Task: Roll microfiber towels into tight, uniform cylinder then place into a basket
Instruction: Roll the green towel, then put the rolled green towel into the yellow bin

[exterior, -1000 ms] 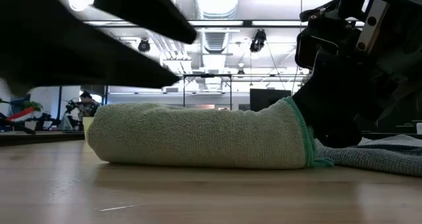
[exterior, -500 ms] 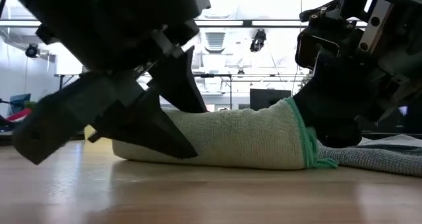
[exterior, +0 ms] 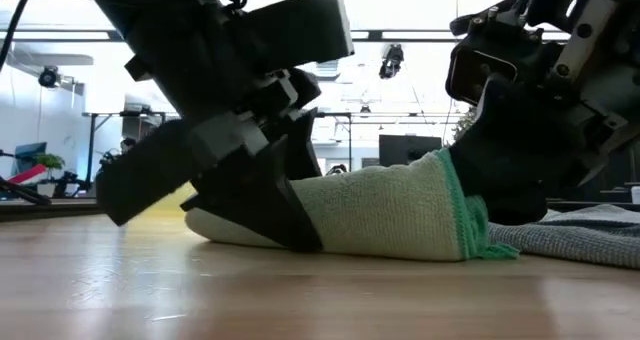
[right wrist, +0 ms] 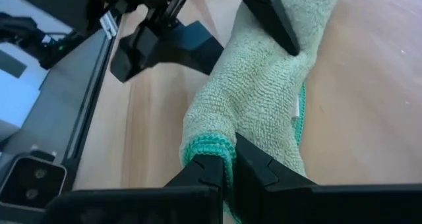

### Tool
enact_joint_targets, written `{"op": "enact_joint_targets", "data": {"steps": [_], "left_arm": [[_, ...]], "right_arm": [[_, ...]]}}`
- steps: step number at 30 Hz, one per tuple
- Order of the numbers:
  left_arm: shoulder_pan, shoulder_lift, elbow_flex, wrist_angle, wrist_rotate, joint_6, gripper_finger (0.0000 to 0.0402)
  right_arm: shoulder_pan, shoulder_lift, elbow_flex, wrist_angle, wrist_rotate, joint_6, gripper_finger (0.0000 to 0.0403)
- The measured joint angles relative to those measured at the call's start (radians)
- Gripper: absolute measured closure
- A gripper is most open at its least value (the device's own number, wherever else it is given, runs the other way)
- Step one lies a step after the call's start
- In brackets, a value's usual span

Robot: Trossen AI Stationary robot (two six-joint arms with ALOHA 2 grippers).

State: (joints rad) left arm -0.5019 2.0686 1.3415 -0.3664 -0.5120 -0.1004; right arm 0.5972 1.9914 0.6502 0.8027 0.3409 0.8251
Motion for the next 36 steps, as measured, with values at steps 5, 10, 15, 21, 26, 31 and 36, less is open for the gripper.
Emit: {"op": "enact_joint_targets", "data": {"steps": [5, 10, 15, 21, 26, 31, 36], "left_arm": [[0.001, -0.002, -0.001, -0.001, 0.103, -0.025, 0.0299], [0.008, -0.004, -0.001, 0.001, 0.190, -0.053, 0.0375], [0.029, -0.003, -0.002, 0.000, 0.307, -0.113, 0.0374], [0.050, -0.002, -0.004, -0.008, 0.425, -0.194, 0.0364], [0.056, -0.001, -0.005, -0.008, 0.445, -0.208, 0.0362], [0.057, -0.001, -0.005, -0.003, 0.469, -0.221, 0.0361], [0.057, -0.001, -0.006, -0.002, 0.473, -0.258, 0.0361]], "right_arm": [[0.000, -0.026, -0.003, -0.011, -0.019, -0.047, 0.0390], [0.001, -0.066, -0.005, -0.061, -0.025, -0.100, 0.0376], [0.005, -0.108, -0.005, -0.154, -0.024, -0.155, 0.0329], [0.026, -0.154, -0.002, -0.269, -0.023, -0.401, 0.0252], [0.055, -0.216, 0.042, -0.472, -0.014, -0.596, 0.0207], [0.073, -0.279, 0.127, -0.668, -0.006, -0.650, 0.0193], [0.081, -0.319, 0.197, -0.758, -0.002, -0.645, 0.0193]]}}
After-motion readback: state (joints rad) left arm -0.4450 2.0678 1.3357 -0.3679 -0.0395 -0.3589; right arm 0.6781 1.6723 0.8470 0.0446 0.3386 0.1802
